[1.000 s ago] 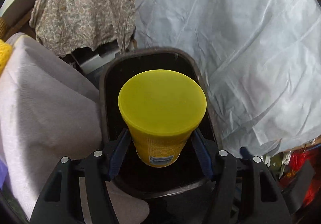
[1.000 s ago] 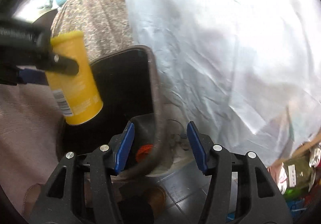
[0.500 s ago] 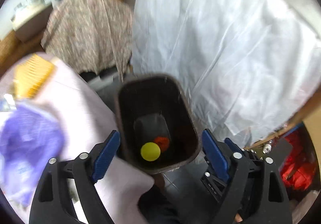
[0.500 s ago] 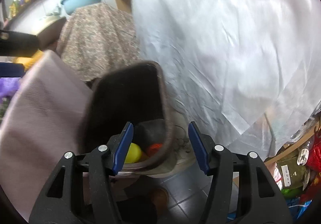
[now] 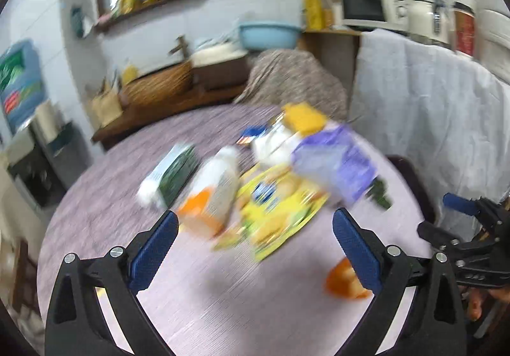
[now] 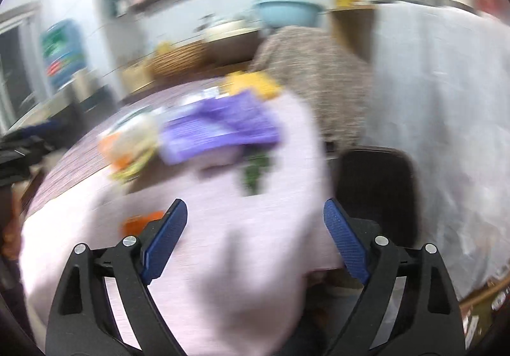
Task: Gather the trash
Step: 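Grasp the orange peel with the right tool while the left grasps the yellow snack bag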
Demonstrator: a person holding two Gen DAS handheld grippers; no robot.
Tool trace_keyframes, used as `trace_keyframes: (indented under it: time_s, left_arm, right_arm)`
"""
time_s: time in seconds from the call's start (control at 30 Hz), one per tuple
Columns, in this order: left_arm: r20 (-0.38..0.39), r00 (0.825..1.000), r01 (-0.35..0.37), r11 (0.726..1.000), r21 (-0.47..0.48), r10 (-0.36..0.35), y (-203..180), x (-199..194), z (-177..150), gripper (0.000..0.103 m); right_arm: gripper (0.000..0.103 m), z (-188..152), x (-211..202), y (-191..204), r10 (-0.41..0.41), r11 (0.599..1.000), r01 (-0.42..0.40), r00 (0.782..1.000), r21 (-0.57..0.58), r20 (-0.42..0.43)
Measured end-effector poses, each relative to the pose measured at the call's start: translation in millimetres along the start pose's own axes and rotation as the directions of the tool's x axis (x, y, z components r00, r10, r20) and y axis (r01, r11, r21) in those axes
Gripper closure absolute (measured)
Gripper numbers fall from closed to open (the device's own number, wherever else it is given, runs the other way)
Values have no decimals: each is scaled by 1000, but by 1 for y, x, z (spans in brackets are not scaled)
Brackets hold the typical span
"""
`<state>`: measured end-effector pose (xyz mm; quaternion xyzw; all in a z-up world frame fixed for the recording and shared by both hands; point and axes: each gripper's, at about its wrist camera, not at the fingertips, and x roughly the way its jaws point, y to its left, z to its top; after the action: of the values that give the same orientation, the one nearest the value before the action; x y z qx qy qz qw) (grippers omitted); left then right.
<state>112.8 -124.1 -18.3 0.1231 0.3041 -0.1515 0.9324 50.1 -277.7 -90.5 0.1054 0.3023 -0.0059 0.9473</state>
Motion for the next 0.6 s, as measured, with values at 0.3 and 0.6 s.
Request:
trace_keyframes:
  time_s: [0.3, 0.6]
  left_arm:
    - [-123, 992, 11, 995, -97, -23, 52, 22, -47, 30]
    - [-133, 990, 50, 999, 7, -49, 37, 35, -42, 30]
  right_arm:
    - [14, -18, 37, 91, 56, 986, -80, 985, -143, -163]
    - [47, -27, 48, 96, 33, 984, -66, 980, -168, -195]
